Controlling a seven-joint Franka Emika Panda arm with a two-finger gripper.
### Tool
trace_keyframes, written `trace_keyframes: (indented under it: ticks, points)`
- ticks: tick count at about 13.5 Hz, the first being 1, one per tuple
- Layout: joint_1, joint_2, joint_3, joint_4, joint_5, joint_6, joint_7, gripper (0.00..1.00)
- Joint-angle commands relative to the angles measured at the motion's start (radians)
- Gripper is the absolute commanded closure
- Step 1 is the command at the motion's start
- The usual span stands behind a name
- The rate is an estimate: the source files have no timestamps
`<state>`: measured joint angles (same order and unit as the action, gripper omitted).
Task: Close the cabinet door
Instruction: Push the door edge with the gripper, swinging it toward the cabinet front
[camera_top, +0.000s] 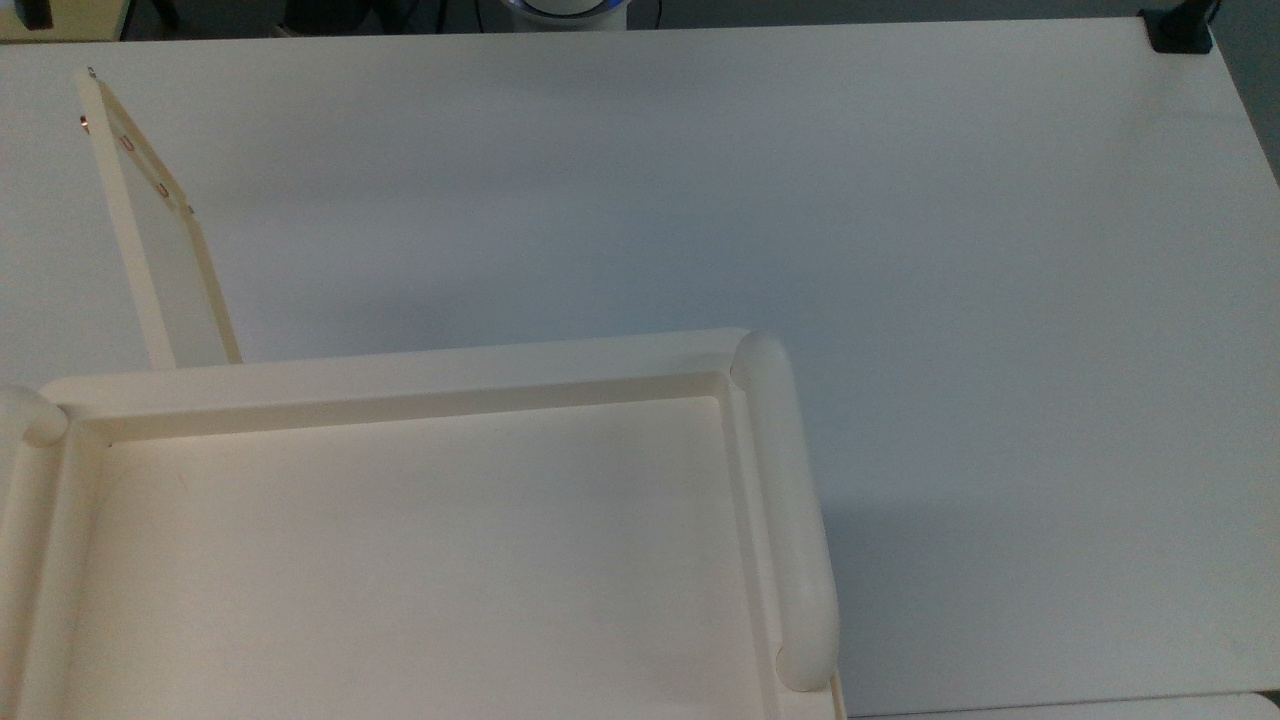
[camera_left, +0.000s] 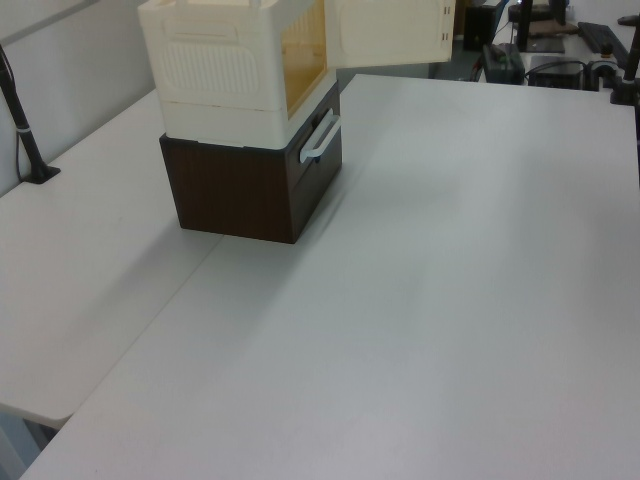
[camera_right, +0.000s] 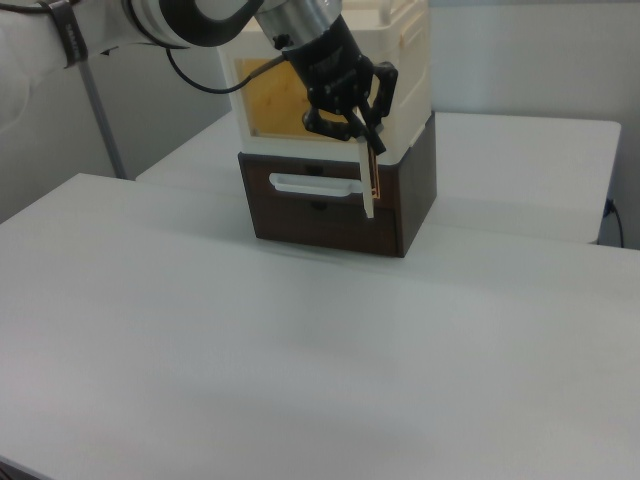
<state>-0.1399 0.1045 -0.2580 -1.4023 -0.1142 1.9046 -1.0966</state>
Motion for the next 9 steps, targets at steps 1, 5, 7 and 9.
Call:
trace_keyframes:
  ticks: [1, 5, 7, 9]
  points:
    - [0.02, 0.044, -0.018, -0.012, -0.002, 0.175, -0.036, 0.98]
    - [0.025, 0.125, -0.014, -0.012, 0.002, 0.31, -0.04, 0.97]
    - [0.04, 0.15, -0.007, -0.017, 0.004, 0.378, -0.049, 0.97]
    - [0.074, 0.139, -0.006, -0.023, 0.011, 0.364, -0.063, 0.97]
